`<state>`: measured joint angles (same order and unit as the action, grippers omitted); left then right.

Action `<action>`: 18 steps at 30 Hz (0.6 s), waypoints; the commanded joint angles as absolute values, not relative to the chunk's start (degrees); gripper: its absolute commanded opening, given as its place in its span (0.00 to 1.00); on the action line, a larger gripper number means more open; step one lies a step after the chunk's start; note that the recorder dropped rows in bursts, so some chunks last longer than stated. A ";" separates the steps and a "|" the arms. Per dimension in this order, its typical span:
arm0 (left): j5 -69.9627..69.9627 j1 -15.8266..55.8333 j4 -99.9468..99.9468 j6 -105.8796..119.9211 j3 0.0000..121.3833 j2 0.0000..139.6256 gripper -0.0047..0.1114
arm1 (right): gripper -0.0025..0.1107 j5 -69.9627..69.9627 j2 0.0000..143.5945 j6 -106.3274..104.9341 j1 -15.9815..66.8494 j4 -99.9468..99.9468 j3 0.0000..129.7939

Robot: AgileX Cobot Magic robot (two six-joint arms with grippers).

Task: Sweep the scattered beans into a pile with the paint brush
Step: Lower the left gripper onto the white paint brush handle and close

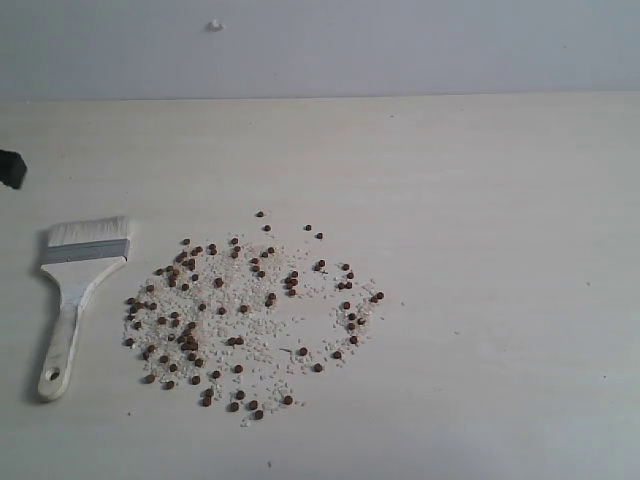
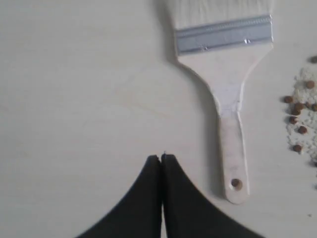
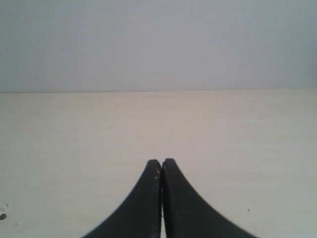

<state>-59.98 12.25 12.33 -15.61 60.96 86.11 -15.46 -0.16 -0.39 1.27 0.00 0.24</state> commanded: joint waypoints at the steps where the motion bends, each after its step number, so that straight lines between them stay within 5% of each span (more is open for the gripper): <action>1: -51.26 16.35 11.26 -22.68 54.21 88.09 0.04 | 0.02 -15.19 0.00 -0.35 1.28 0.00 0.00; 9: -46.10 20.02 9.39 -25.68 47.53 90.55 0.08 | 0.02 -15.19 0.00 -0.35 1.28 0.00 0.00; 18: -44.33 20.02 9.29 -28.86 47.53 94.25 0.57 | 0.02 -15.19 0.00 -0.35 1.28 0.00 0.00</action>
